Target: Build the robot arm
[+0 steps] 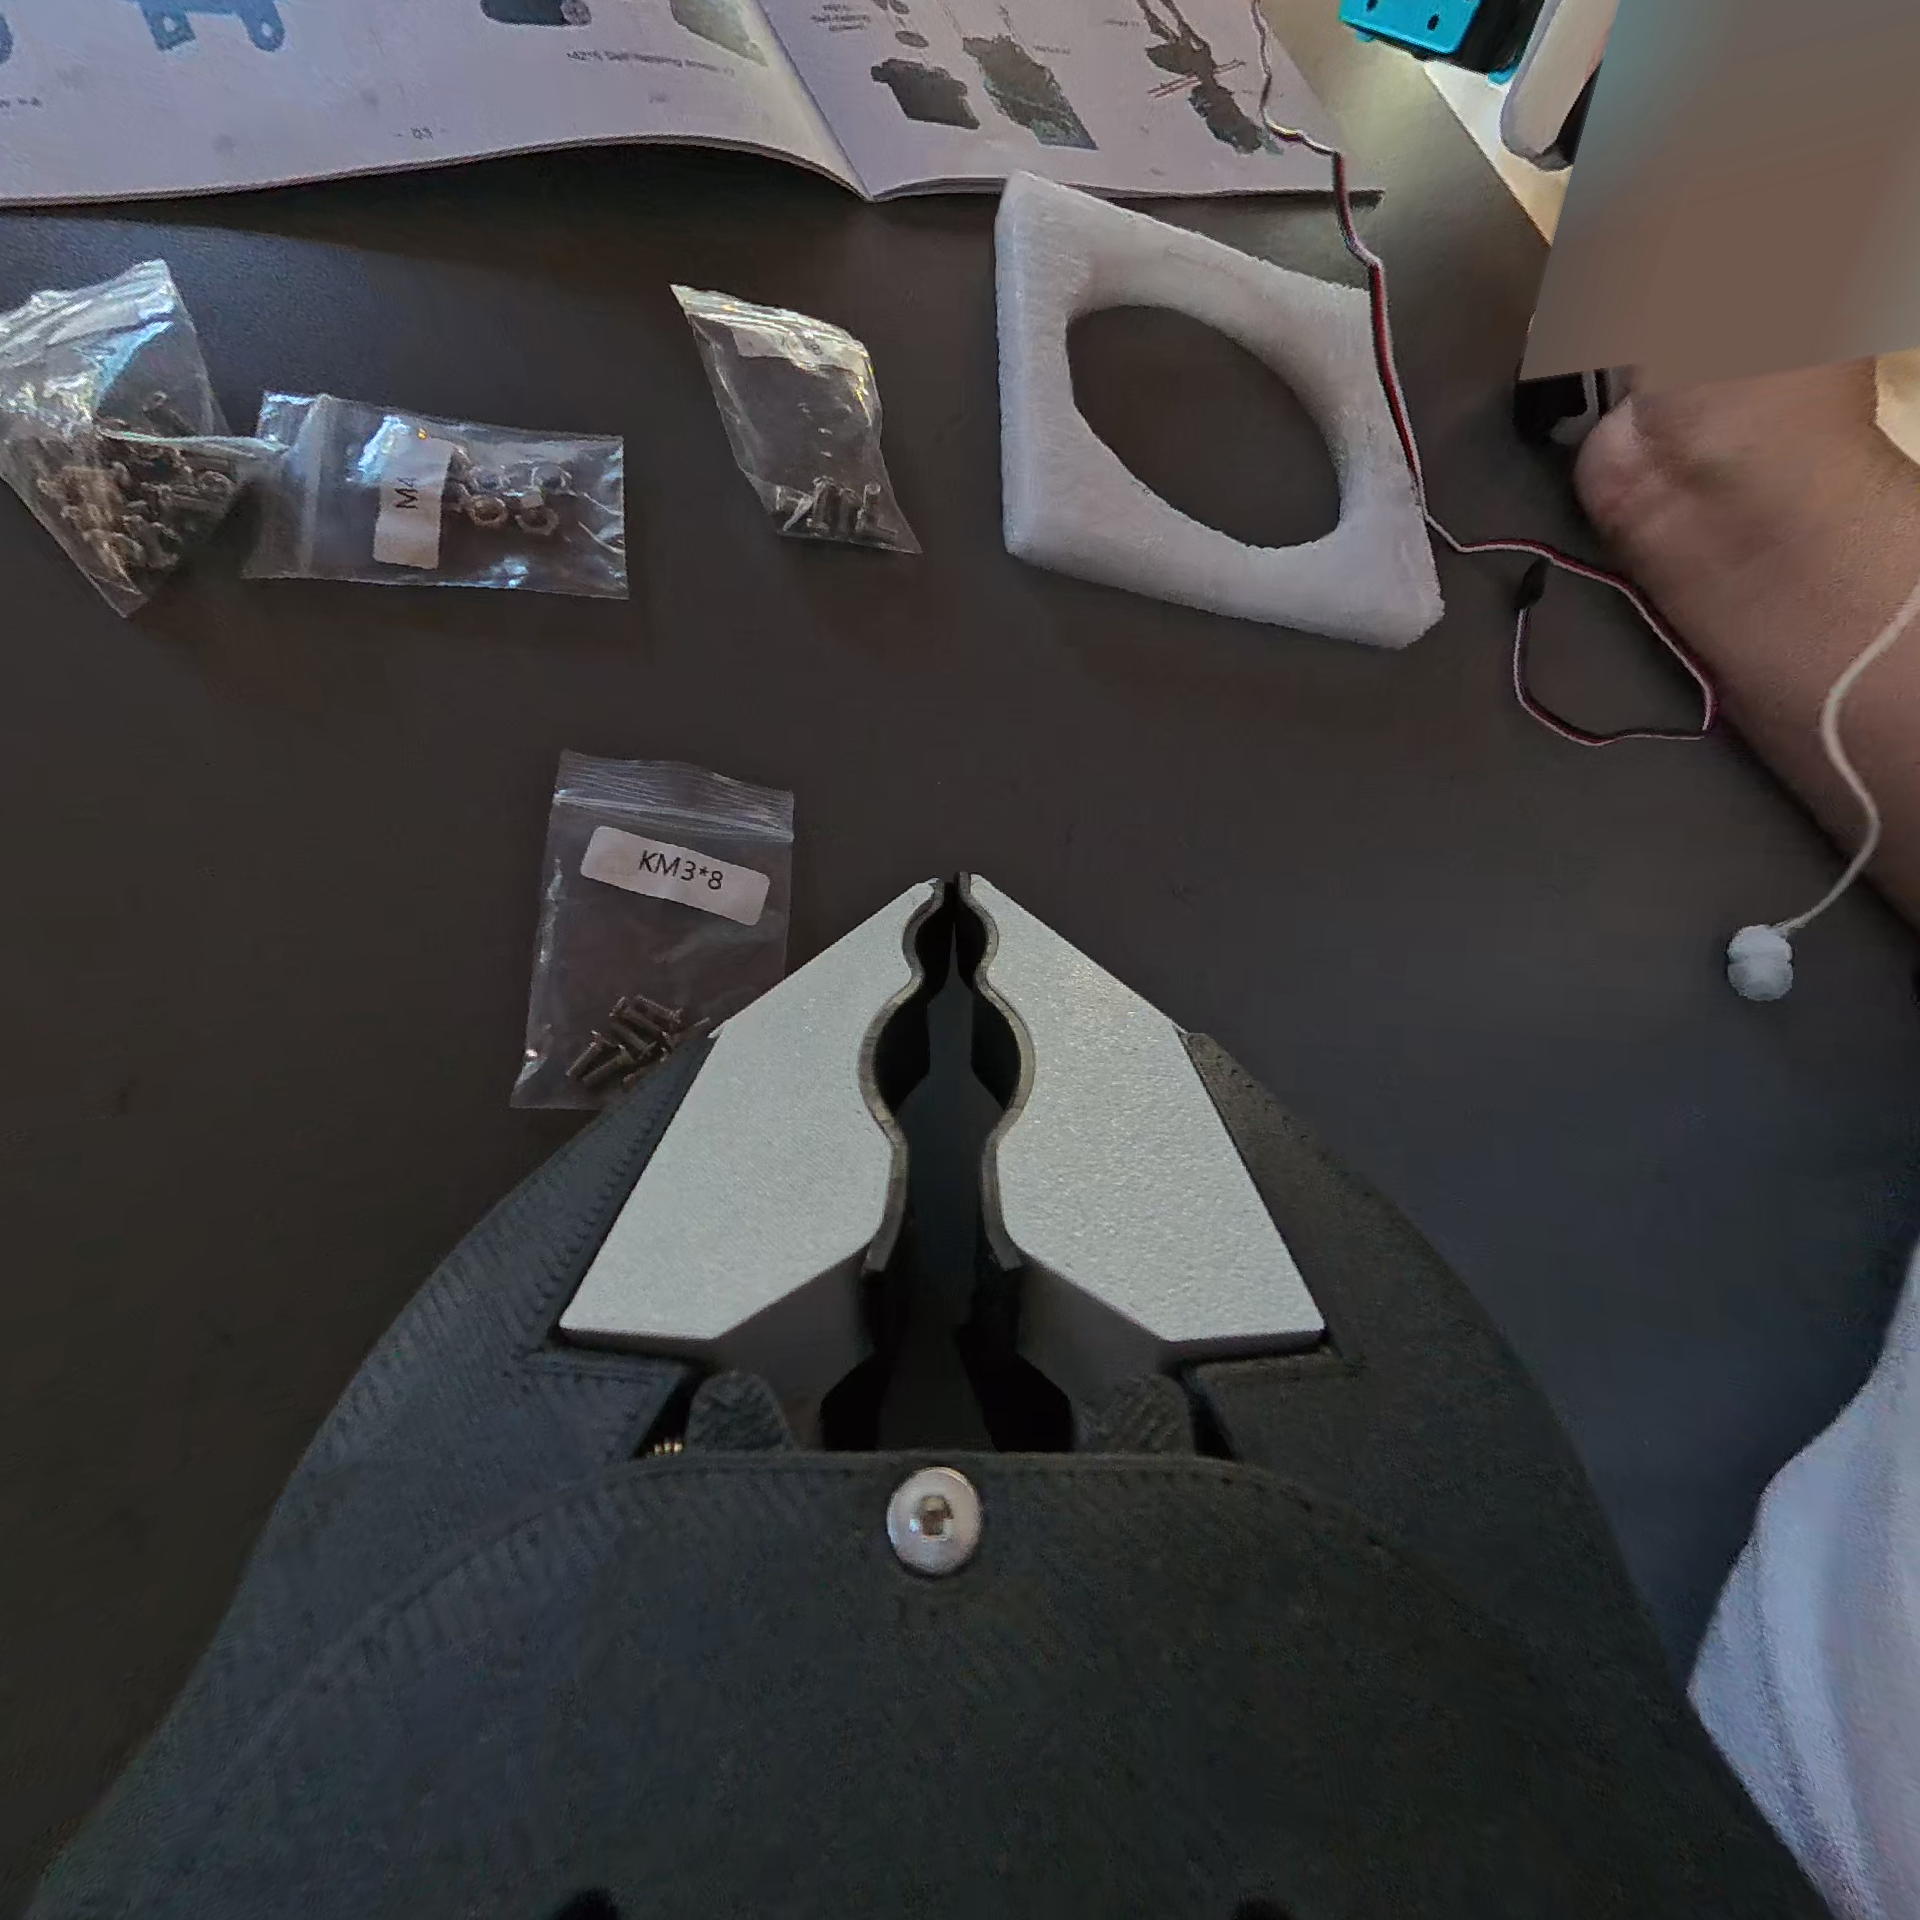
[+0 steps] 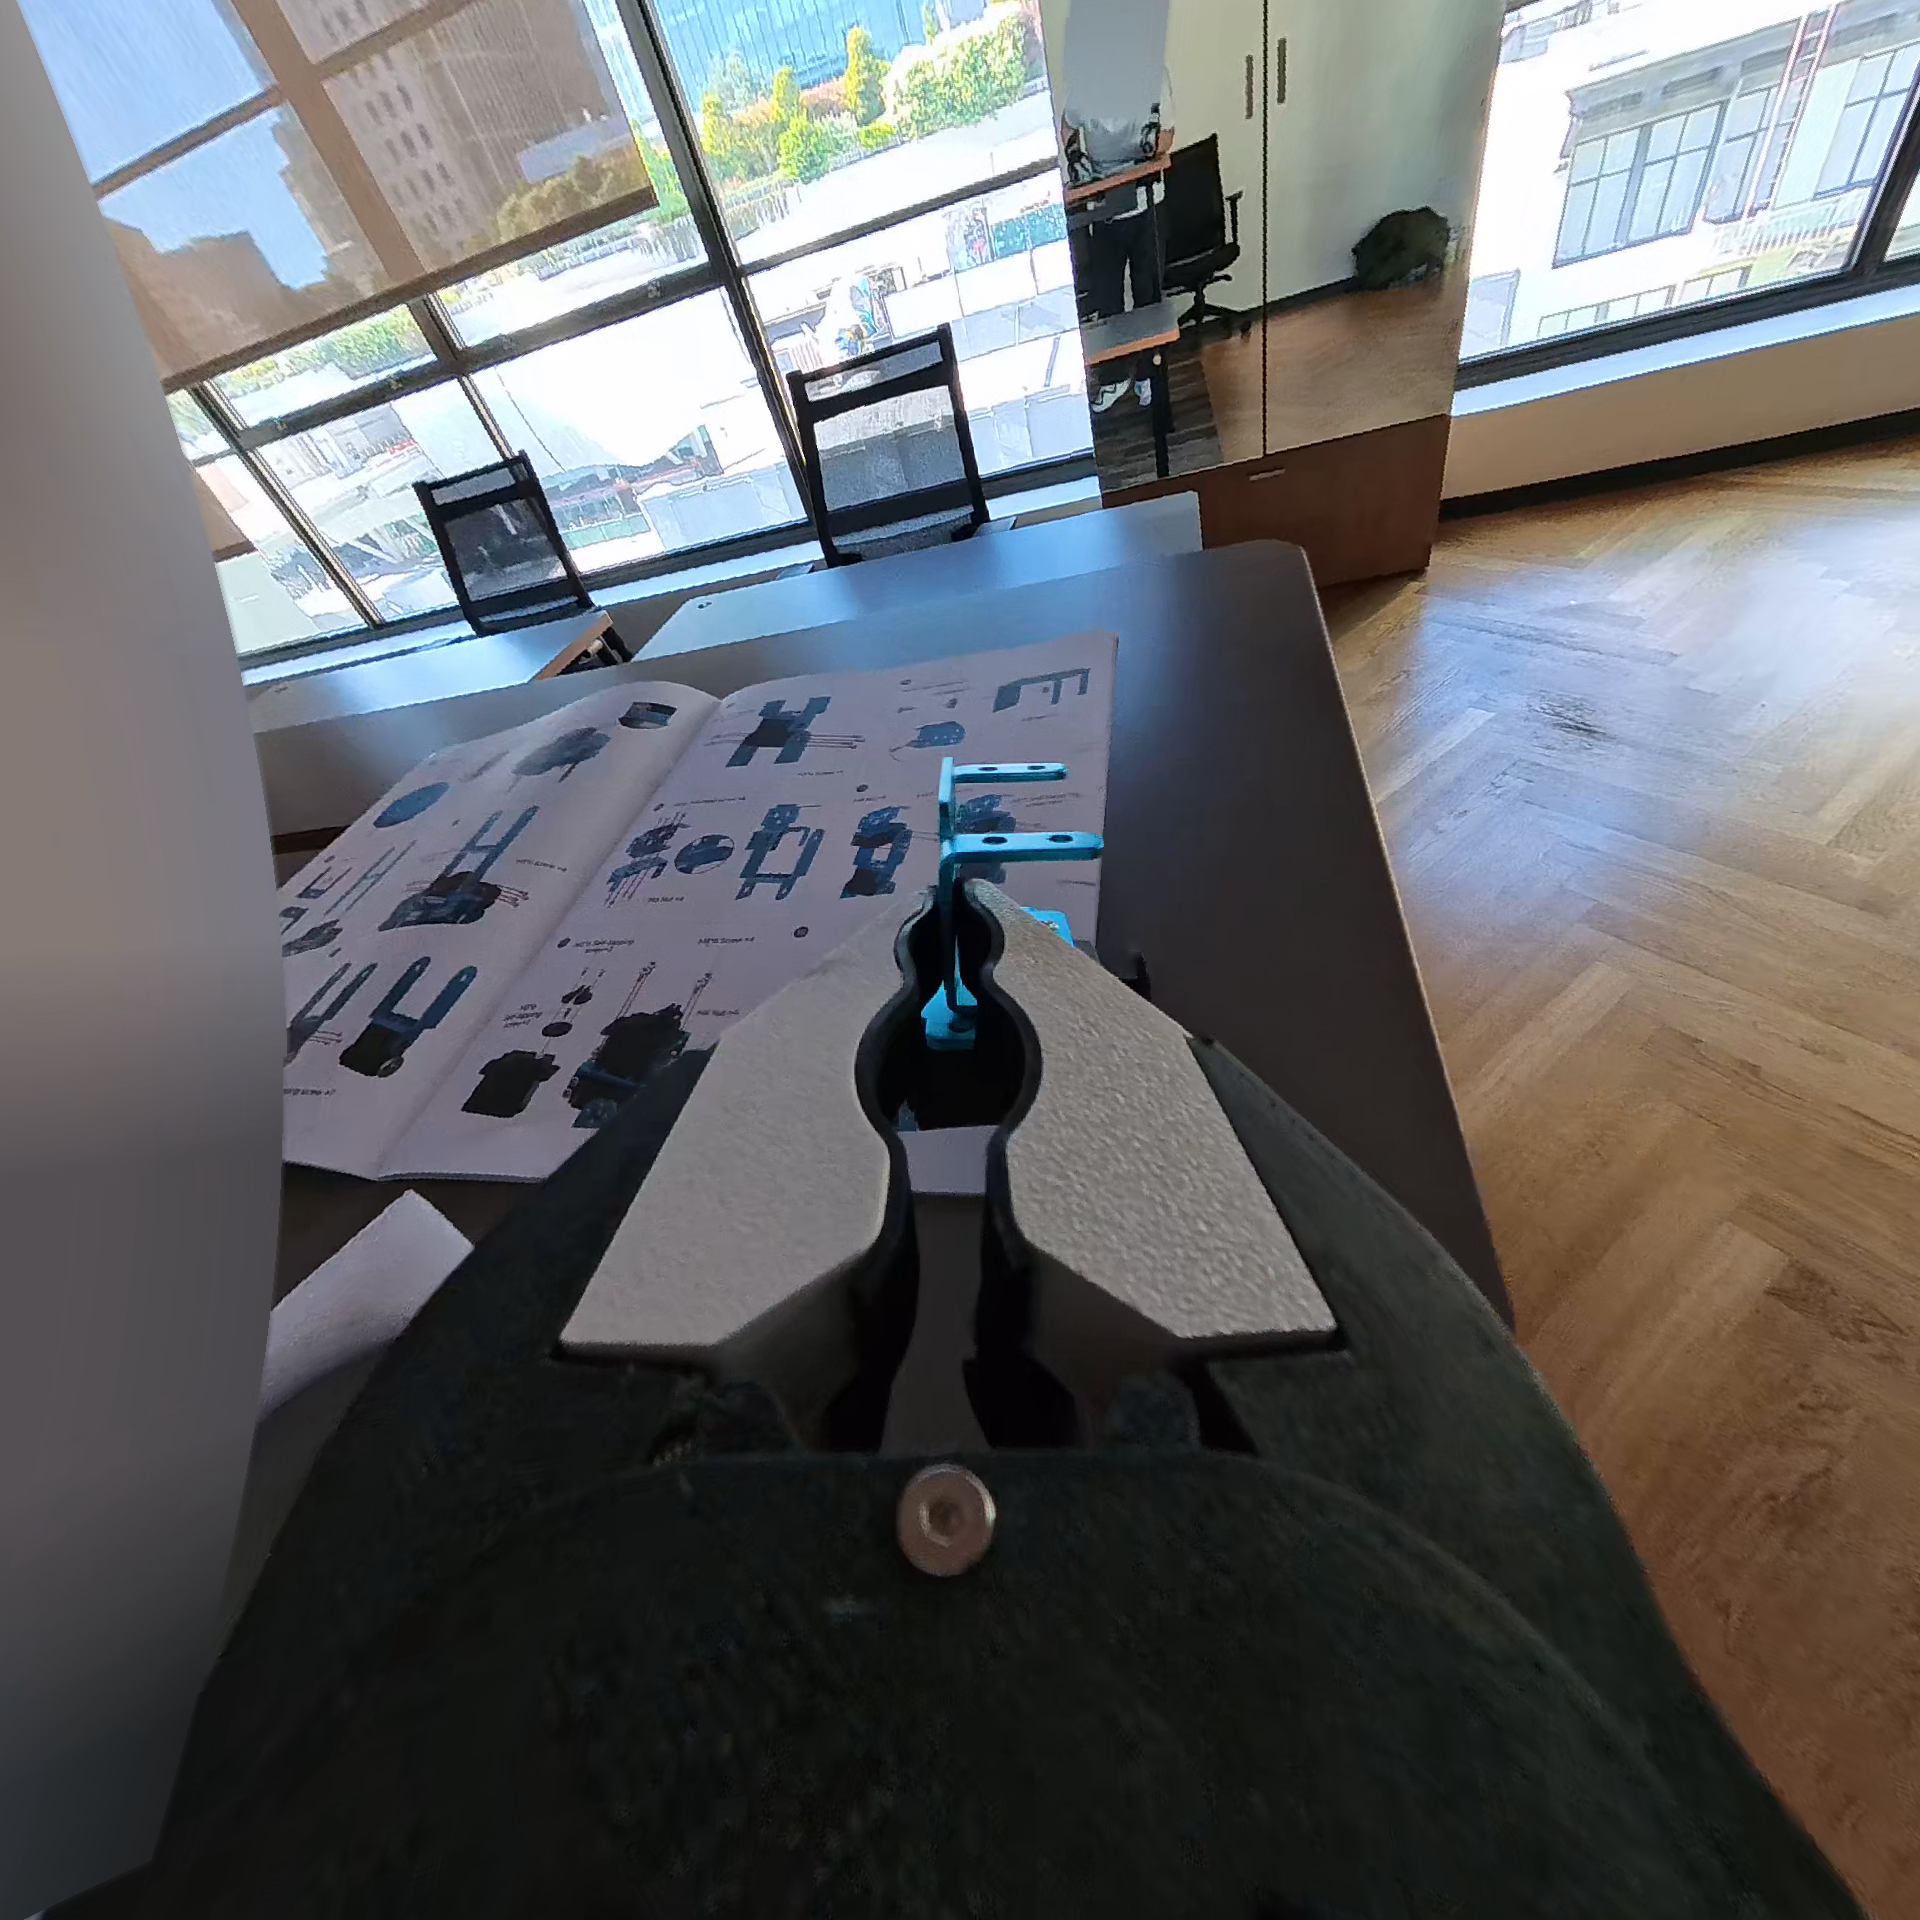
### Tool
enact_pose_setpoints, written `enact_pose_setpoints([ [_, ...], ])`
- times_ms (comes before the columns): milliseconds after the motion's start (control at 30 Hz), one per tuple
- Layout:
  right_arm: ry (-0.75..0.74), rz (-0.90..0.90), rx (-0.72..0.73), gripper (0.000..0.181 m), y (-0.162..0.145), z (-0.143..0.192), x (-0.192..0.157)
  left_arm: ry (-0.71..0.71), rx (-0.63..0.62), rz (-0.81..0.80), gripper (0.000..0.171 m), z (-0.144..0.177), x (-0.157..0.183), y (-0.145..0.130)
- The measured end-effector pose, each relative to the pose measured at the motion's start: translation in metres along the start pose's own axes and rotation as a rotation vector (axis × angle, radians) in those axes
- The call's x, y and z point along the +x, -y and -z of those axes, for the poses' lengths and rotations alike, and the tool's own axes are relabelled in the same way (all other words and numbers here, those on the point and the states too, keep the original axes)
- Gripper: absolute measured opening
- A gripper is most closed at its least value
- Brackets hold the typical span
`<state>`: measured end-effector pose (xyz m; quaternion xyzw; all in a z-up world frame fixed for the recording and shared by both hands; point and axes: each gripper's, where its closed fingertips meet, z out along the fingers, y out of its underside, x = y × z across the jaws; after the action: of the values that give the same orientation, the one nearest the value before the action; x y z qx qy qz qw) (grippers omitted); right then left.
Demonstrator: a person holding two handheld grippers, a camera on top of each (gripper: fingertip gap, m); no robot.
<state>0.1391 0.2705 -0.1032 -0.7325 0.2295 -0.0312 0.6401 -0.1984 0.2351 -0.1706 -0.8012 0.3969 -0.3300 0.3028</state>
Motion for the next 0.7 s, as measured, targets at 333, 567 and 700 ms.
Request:
enact_pose_setpoints([
  [333,0.046,0.097,0.065,0.001,0.012,0.0,-0.017,-0.135,-0.021,0.032,0.0,0.003,0.019,-0.001],
  [567,0.136,0.386,0.308,0.0,0.066,0.05,-0.082,-0.433,0.127,-0.107,0.0,0.051,0.071,0.019],
  [700,0.091,0.44,0.343,0.0,0.09,0.117,-0.128,-0.511,0.191,-0.309,0.0,0.106,0.063,0.026],
])
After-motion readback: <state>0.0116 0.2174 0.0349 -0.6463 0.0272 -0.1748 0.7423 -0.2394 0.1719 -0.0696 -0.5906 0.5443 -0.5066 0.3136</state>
